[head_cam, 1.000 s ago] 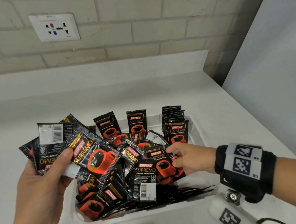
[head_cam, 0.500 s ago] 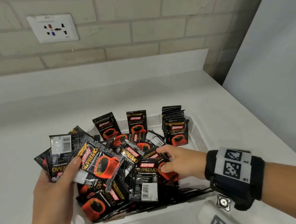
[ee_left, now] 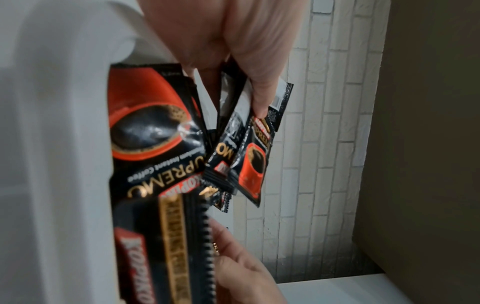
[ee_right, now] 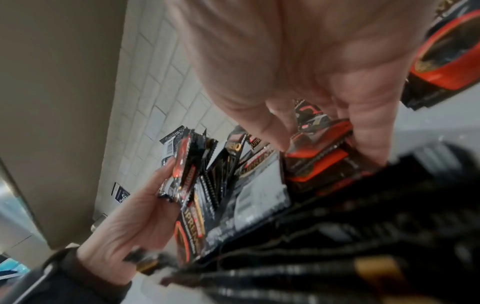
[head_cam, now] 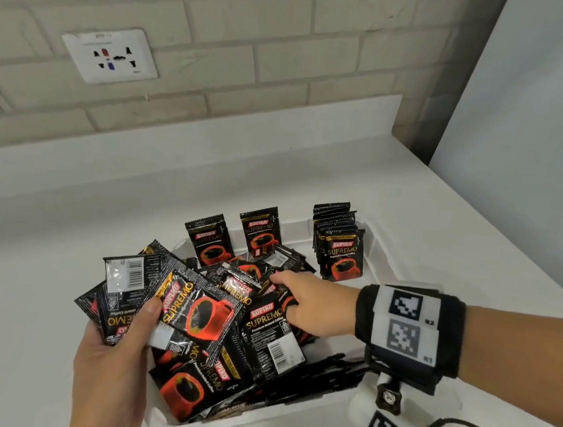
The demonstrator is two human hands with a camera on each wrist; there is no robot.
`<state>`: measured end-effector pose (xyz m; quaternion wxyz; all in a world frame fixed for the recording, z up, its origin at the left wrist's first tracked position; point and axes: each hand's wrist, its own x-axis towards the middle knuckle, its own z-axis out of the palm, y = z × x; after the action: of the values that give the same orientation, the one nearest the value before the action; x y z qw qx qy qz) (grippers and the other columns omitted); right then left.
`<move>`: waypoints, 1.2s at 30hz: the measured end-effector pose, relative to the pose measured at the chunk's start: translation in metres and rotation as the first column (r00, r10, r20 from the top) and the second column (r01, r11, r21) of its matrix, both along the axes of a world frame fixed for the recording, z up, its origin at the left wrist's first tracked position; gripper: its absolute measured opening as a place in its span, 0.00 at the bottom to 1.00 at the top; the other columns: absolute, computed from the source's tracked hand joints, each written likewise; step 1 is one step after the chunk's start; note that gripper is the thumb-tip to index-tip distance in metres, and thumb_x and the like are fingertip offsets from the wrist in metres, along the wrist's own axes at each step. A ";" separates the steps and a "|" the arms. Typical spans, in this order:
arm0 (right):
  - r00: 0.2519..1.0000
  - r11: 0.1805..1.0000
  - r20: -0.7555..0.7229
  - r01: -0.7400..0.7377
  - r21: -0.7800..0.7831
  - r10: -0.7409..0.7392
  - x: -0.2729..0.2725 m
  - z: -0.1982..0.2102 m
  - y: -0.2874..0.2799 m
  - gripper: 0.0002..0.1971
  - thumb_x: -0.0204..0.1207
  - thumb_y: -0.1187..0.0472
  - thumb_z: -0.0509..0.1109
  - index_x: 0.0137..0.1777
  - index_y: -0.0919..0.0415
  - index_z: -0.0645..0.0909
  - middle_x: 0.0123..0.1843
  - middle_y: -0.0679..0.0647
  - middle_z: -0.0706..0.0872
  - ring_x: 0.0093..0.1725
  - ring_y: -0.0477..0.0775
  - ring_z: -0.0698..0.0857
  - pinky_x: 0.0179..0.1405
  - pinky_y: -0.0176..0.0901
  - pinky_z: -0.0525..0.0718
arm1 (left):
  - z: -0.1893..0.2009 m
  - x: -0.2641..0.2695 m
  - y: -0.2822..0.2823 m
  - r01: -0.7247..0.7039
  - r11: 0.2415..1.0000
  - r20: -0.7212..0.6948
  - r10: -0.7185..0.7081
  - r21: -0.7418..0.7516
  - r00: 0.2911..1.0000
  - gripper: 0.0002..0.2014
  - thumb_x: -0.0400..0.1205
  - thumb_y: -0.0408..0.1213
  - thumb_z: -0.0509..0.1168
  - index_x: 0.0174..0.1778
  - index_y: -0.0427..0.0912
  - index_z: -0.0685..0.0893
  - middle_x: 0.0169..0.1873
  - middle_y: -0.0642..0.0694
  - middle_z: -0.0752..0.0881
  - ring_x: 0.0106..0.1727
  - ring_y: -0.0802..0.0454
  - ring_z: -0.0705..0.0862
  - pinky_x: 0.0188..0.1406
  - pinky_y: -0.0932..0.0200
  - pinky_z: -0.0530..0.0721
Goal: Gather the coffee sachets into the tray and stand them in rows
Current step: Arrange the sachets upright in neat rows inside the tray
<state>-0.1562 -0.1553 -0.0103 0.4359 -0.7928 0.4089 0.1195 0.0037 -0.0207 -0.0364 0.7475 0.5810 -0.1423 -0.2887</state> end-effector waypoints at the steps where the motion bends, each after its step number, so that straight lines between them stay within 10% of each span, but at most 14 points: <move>1: 1.000 1.000 -0.001 -0.011 -0.020 0.011 0.002 0.000 -0.002 0.29 0.81 0.65 0.55 0.81 0.54 0.54 0.76 0.64 0.65 0.66 0.62 0.77 0.62 0.46 0.80 | 0.000 -0.001 0.000 -0.006 1.000 0.002 0.006 -0.004 1.000 0.09 0.77 0.31 0.66 0.50 0.49 0.80 0.35 0.55 0.91 0.36 0.60 0.89 0.28 0.66 0.86; 6: 0.999 0.997 -0.026 -0.025 -0.067 0.024 0.010 -0.003 -0.008 0.27 0.81 0.63 0.55 0.80 0.55 0.57 0.79 0.64 0.59 0.70 0.63 0.73 0.68 0.44 0.74 | 0.002 -0.002 0.000 -0.004 1.000 0.011 0.004 -0.021 1.000 0.20 0.72 0.36 0.69 0.61 0.43 0.79 0.40 0.51 0.91 0.37 0.60 0.89 0.28 0.67 0.86; 11: 0.999 0.997 -0.029 -0.040 -0.069 0.038 0.011 0.000 -0.010 0.25 0.82 0.61 0.56 0.79 0.57 0.61 0.78 0.62 0.63 0.71 0.59 0.73 0.71 0.43 0.72 | 0.001 -0.001 0.001 0.004 1.000 0.063 -0.005 0.025 0.998 0.28 0.53 0.48 0.72 0.50 0.49 0.81 0.35 0.56 0.91 0.36 0.61 0.89 0.27 0.67 0.86; 17: 0.999 0.999 0.006 0.042 0.014 -0.042 -0.002 0.010 -0.017 0.20 0.84 0.59 0.55 0.76 0.53 0.66 0.71 0.56 0.73 0.57 0.56 0.80 0.45 0.43 0.83 | 0.005 -0.002 0.003 0.006 0.998 0.139 -0.016 0.066 0.990 0.22 0.69 0.41 0.70 0.59 0.44 0.79 0.45 0.51 0.86 0.32 0.72 0.85 0.27 0.75 0.83; 25: 0.997 0.999 0.054 0.049 -0.006 -0.049 -0.030 0.032 -0.023 0.18 0.84 0.61 0.55 0.72 0.51 0.71 0.74 0.50 0.71 0.67 0.56 0.78 0.54 0.47 0.85 | -0.001 0.029 0.009 -0.005 0.996 0.112 0.016 -0.093 0.994 0.10 0.77 0.33 0.67 0.54 0.44 0.83 0.49 0.48 0.90 0.55 0.54 0.87 0.57 0.57 0.85; 28: 0.981 0.995 0.180 0.086 -0.049 -0.076 -0.048 0.051 -0.027 0.13 0.83 0.60 0.58 0.63 0.47 0.77 0.65 0.51 0.79 0.60 0.57 0.82 0.49 0.41 0.84 | -0.007 0.050 0.016 0.067 0.987 0.030 -0.064 -0.146 0.998 0.36 0.69 0.53 0.76 0.71 0.41 0.76 0.66 0.40 0.81 0.67 0.44 0.80 0.67 0.43 0.78; 33: 0.837 0.972 0.502 0.231 0.039 -0.219 -0.097 0.081 -0.025 0.05 0.73 0.52 0.71 0.49 0.44 0.83 0.51 0.47 0.89 0.50 0.45 0.87 0.50 0.39 0.85 | -0.024 0.052 0.028 0.020 0.997 -0.109 -0.029 -0.076 0.994 0.38 0.69 0.60 0.73 0.73 0.48 0.73 0.70 0.40 0.78 0.70 0.38 0.77 0.60 0.26 0.74; 36: 0.772 0.968 0.589 0.241 0.075 -0.238 -0.122 0.076 -0.013 0.09 0.70 0.48 0.72 0.48 0.48 0.86 0.49 0.48 0.90 0.50 0.49 0.88 0.52 0.40 0.86 | 0.008 0.037 0.023 0.104 0.988 0.014 -0.103 -0.115 0.995 0.47 0.62 0.58 0.79 0.74 0.41 0.72 0.69 0.38 0.78 0.68 0.40 0.79 0.60 0.36 0.80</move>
<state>-0.2786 -0.1682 0.0654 0.5515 -0.7326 0.3499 -0.1916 0.0409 0.0025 -0.0287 0.7635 0.5297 -0.1917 -0.3159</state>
